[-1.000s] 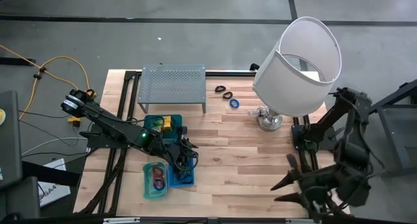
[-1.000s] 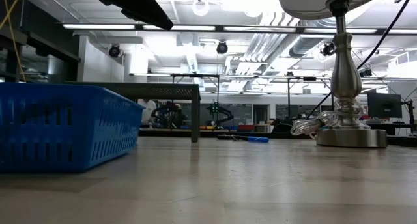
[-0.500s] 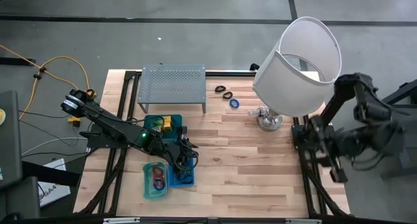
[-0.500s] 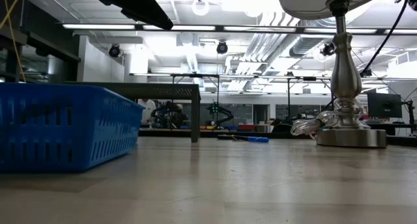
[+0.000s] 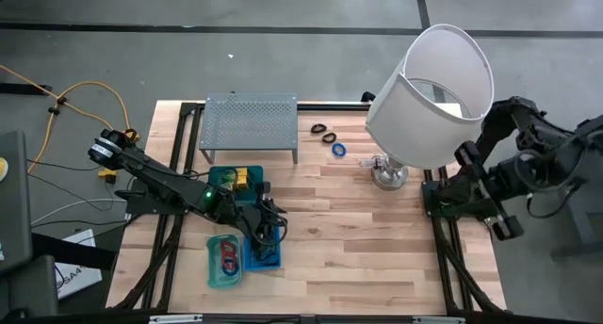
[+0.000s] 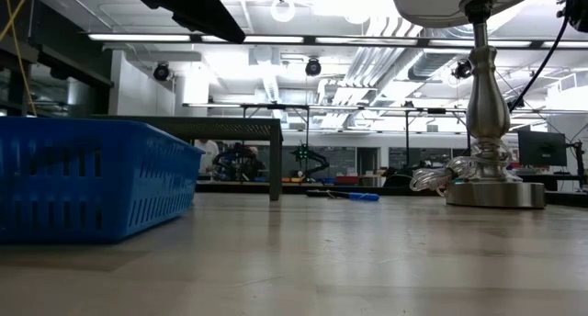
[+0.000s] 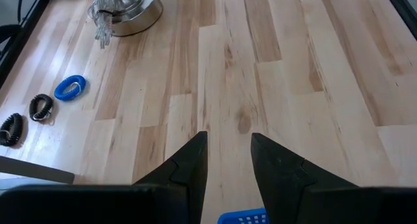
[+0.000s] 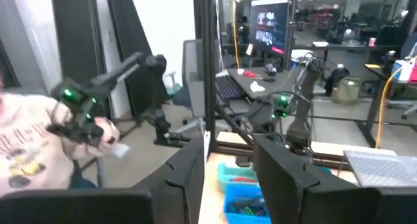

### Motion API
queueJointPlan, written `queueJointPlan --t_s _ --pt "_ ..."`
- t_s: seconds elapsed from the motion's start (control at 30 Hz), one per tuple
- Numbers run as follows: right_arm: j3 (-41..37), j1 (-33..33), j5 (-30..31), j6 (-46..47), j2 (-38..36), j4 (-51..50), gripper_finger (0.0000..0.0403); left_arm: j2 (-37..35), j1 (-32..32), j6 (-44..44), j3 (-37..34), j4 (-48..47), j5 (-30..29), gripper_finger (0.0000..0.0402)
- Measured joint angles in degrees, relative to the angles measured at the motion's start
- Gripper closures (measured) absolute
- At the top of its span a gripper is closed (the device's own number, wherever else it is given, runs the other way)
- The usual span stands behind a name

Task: Pick & Place Office Desk Supplies
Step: Put the blue spring keychain into the green bin

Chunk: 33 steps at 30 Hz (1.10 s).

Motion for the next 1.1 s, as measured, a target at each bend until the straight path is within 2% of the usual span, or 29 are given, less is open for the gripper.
queueJointPlan --t_s 0.1,0.3,0.4,0.5,1.1 --pt "0.00 0.59 -4.02 0.59 -1.64 1.06 0.0283 0.00 0.56 0.00 0.00 0.00 0.00 0.0289" --pt "0.02 1.58 -18.52 4.30 -6.58 1.64 0.0283 0.00 1.34 0.00 0.00 0.00 0.00 0.0289" --pt "0.04 1.56 -22.39 5.26 -7.83 1.67 0.0283 0.00 1.41 0.02 0.00 0.00 -0.02 0.0289" --pt "0.02 1.56 -23.95 5.09 -8.45 1.54 0.0283 0.00 1.41 0.02 0.00 0.00 -0.02 0.0289" --pt "0.00 1.56 -23.69 4.82 -8.71 1.51 0.0283 0.00 1.41 0.07 0.00 0.00 -0.02 0.0289"
